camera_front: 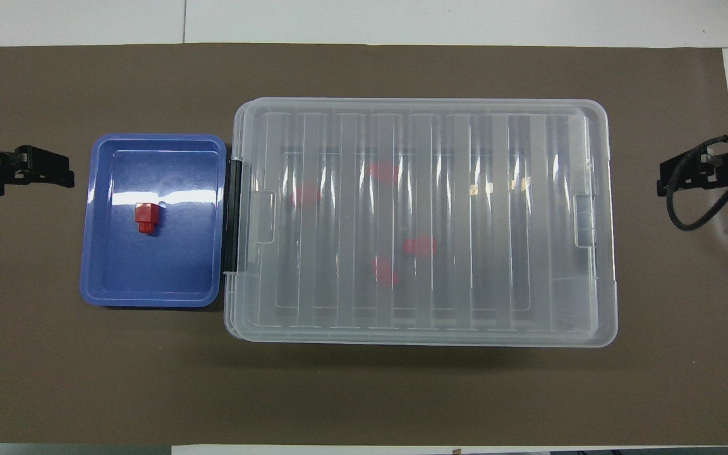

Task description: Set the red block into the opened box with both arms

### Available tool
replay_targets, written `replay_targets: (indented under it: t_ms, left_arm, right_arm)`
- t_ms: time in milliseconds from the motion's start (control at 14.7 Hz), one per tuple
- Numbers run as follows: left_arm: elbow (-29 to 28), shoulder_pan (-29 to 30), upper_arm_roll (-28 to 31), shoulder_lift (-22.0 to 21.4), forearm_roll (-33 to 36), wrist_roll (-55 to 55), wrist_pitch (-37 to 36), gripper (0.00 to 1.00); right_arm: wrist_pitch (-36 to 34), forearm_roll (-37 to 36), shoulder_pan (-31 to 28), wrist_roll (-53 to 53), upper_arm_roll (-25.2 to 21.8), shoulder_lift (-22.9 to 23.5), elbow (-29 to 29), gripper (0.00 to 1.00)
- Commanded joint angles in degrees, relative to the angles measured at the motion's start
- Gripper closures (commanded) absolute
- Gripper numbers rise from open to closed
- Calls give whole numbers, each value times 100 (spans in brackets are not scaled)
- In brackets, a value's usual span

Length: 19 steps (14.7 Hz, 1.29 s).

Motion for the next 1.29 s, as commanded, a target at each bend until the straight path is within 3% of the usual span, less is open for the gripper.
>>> replay_targets:
  t_ms: [0,747,1223]
  left_arm:
    - [-125,65,-30,-114,-8,46,70,0]
    - [-125,65,-30,-114,-8,46,79,0]
    - [-125,65,-30,-114,-8,46,79,0]
  right_arm:
    - [54,69,-38,-73,1,-58,-79,0]
    - [186,69,-29,-22,10,-76,-184,0]
    - [1293,236,24,823,414,-269,-1098,1]
